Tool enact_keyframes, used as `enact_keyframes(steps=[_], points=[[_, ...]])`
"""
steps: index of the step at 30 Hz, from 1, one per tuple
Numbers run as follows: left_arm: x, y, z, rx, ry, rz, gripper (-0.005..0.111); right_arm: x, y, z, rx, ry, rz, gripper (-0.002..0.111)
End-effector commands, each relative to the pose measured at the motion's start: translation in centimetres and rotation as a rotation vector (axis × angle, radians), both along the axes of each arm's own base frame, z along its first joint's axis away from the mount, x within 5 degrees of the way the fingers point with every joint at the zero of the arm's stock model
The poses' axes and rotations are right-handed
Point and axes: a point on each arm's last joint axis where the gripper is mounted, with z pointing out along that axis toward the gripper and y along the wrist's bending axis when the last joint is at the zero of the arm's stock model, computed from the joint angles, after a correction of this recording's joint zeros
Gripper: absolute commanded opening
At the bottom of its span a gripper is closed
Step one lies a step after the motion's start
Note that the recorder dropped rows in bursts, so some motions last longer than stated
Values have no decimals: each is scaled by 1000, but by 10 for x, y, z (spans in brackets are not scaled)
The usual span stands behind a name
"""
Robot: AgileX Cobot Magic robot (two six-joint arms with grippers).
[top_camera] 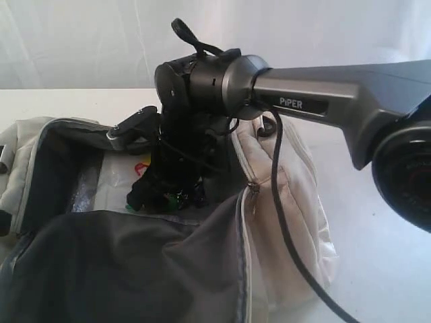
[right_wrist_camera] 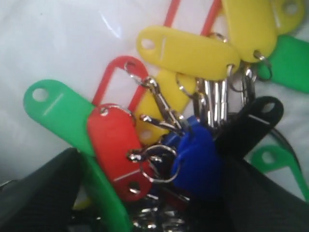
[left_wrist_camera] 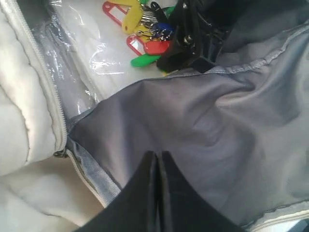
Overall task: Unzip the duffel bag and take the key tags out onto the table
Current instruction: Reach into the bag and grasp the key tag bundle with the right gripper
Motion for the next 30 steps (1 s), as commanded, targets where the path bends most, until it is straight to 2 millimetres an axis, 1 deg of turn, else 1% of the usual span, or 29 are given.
enact_keyframes(steps=[1,3,5,9,10,11,12,14,18,22,24,27,30], points=[[-2,-5,2,-16,-15,-38,0,-6,-3,-35,-126,169,19,73],[-2,-5,2,-15,-16,-40,0,-11,-3,-44,-178,238,15,67],[-2,-5,2,-15,-17,-40,0,-12,0,-52,-188,251,19,57],[-2,-5,2,-15,-17,-40,0,-13,2,-59,-197,262,26,25],[-2,-5,2,-15,-17,-40,0,-13,3,-58,-195,259,26,13],[-2,-5,2,-15,-17,-40,0,-12,4,-56,-189,251,26,5],[-2,-5,2,-15,-17,-40,0,-10,5,-51,-182,237,26,0],[-2,-5,2,-15,-17,-40,0,-6,6,-39,-159,203,25,0],[-2,-5,2,-14,-19,-37,0,2,10,0,-103,100,27,0],[-2,-5,2,-14,-19,-37,0,4,12,38,-43,10,26,0],[-2,-5,2,-14,-19,-37,0,4,12,53,-20,-21,25,0],[-2,-5,2,-14,-19,-37,0,3,11,68,1,-56,25,0],[-2,-5,2,-14,-19,-37,0,3,10,77,14,-76,25,0]])
